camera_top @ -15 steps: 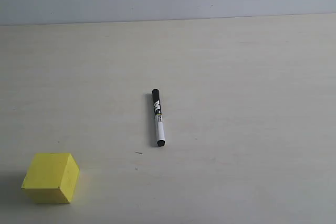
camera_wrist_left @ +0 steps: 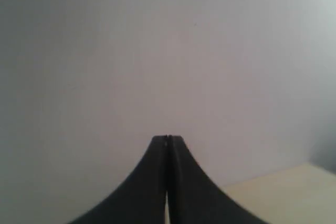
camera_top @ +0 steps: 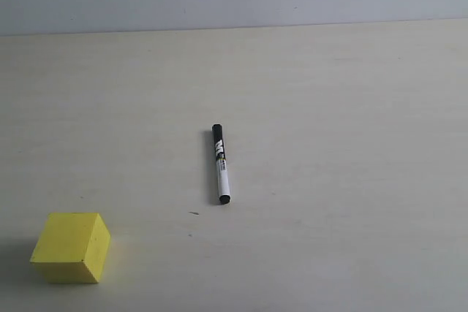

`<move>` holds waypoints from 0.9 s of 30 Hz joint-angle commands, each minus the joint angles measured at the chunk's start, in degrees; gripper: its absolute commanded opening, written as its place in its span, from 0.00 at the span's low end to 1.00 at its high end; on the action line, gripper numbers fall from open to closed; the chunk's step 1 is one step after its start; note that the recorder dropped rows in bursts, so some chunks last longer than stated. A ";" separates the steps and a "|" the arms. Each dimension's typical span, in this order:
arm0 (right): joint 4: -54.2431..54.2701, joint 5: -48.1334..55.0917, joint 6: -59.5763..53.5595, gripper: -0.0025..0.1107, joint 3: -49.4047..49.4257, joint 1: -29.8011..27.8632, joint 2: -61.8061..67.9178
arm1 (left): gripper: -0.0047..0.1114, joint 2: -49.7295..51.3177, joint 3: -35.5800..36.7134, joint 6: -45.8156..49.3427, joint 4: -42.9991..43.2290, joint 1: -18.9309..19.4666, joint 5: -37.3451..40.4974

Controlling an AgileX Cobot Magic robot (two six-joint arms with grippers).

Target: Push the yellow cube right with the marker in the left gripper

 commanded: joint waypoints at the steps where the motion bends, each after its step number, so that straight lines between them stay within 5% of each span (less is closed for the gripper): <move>1: -0.38 -0.32 -0.27 0.02 0.27 0.12 -0.35 | 0.04 9.56 -10.10 3.14 24.46 -0.10 -0.90; 3: -0.38 -0.32 -0.27 0.02 0.27 0.12 -0.35 | 0.04 12.31 -10.95 18.33 24.46 -0.10 6.64; 5: -0.38 -0.32 -0.27 0.02 0.27 0.12 -0.35 | 0.04 14.88 -10.95 22.67 24.46 -0.10 22.77; 6: -0.38 -0.32 -0.27 0.02 0.27 0.12 -0.35 | 0.04 17.61 -10.83 22.99 23.22 -0.10 39.29; 7: -0.38 -0.32 -0.27 0.02 0.27 0.12 -0.35 | 0.04 19.06 -11.00 24.32 21.19 -0.10 47.21; 8: -0.38 -0.32 -0.27 0.02 0.27 0.12 -0.35 | 0.04 23.51 -13.01 32.80 11.47 -0.10 57.93; 11: -0.38 -0.32 -0.27 0.02 0.27 0.12 -0.35 | 0.04 37.72 -29.16 65.99 -44.11 -0.10 74.66; 13: -0.38 -0.32 -0.27 0.02 0.27 0.12 -0.35 | 0.04 46.74 -36.55 76.38 -69.68 -0.40 84.99; 15: -0.38 -0.32 -0.27 0.02 0.27 0.12 -0.35 | 0.04 51.21 -35.97 76.49 -80.92 -5.20 82.79; 20: -0.15 -0.32 -0.27 0.02 0.27 0.12 -0.35 | 0.04 57.17 -36.07 65.84 -81.24 -18.77 71.05; 27: -0.16 -0.07 -0.27 0.02 0.27 0.12 -0.35 | 0.04 67.32 -44.37 60.71 -81.80 -30.90 69.24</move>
